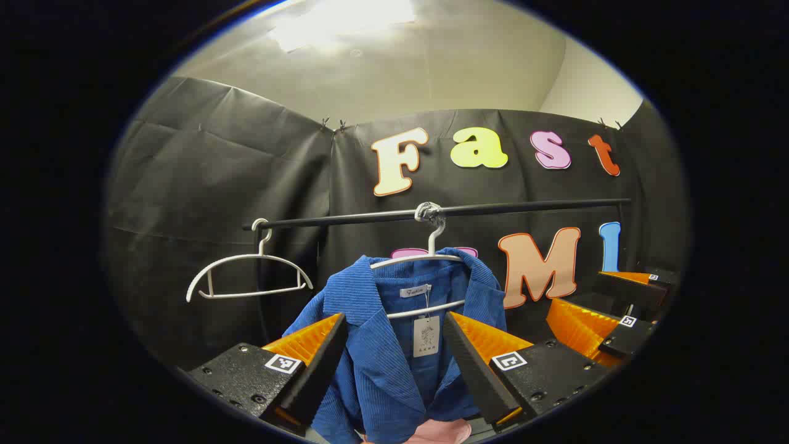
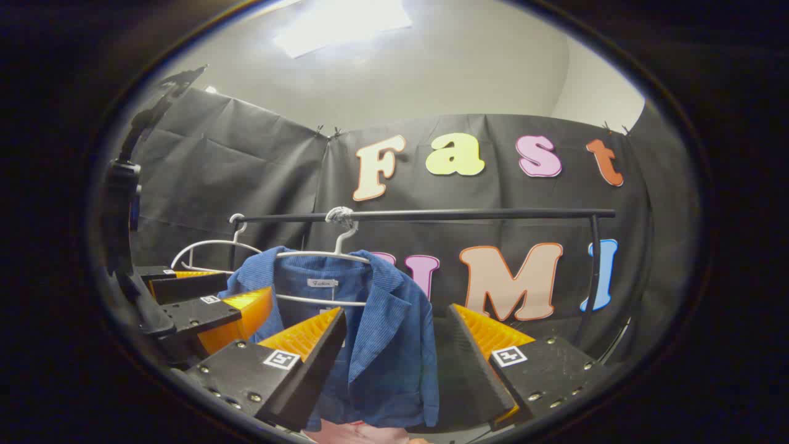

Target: Grasp the clothes on the hanger with both hands and then place them into the laundry hamper below.

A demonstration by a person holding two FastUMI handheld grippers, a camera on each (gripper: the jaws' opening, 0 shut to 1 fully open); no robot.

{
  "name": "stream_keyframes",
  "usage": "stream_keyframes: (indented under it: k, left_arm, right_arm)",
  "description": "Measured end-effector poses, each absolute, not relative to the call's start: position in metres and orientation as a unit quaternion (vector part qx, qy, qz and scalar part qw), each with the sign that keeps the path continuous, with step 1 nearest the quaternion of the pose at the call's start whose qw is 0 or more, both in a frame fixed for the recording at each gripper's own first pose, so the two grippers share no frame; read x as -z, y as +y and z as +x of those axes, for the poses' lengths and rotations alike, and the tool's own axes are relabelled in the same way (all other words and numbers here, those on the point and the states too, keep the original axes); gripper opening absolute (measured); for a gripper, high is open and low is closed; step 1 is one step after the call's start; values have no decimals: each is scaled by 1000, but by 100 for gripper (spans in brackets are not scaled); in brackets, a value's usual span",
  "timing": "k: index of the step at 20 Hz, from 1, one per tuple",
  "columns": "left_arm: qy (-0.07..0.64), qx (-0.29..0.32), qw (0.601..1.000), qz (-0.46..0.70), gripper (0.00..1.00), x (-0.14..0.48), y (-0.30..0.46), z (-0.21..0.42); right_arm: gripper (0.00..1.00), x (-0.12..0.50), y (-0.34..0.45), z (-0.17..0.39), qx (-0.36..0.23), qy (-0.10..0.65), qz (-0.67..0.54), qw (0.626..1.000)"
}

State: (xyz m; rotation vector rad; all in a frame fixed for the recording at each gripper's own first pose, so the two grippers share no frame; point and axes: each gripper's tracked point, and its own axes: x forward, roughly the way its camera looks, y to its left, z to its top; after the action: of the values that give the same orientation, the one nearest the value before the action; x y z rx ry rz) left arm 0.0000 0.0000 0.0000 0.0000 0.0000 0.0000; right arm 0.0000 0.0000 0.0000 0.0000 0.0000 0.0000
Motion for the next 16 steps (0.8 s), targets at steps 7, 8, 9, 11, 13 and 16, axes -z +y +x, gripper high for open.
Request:
stream_keyframes:
  k: [7,8,9,11,13,16]
  left_arm:
    - [12,-6,1000,3,98,7,-4,3]
    - [14,-7,1000,4,98,8,-4,3]
    - [16,-8,1000,5,98,9,-4,2]
    - [18,-10,1000,6,98,10,-4,2]
    - [19,-14,1000,7,98,11,-4,1]
    - [22,-18,1000,7,98,14,-3,1]
  right_arm:
    - [97,3,0,4,-4,0,4,1000]
    - [96,2,1,4,-5,0,5,1000]
    - [96,4,1,4,-7,1,5,1000]
    - [96,4,2,6,-9,1,7,1000]
    - [96,3,2,6,-10,1,10,1000]
    - [97,2,2,6,-11,0,11,1000]
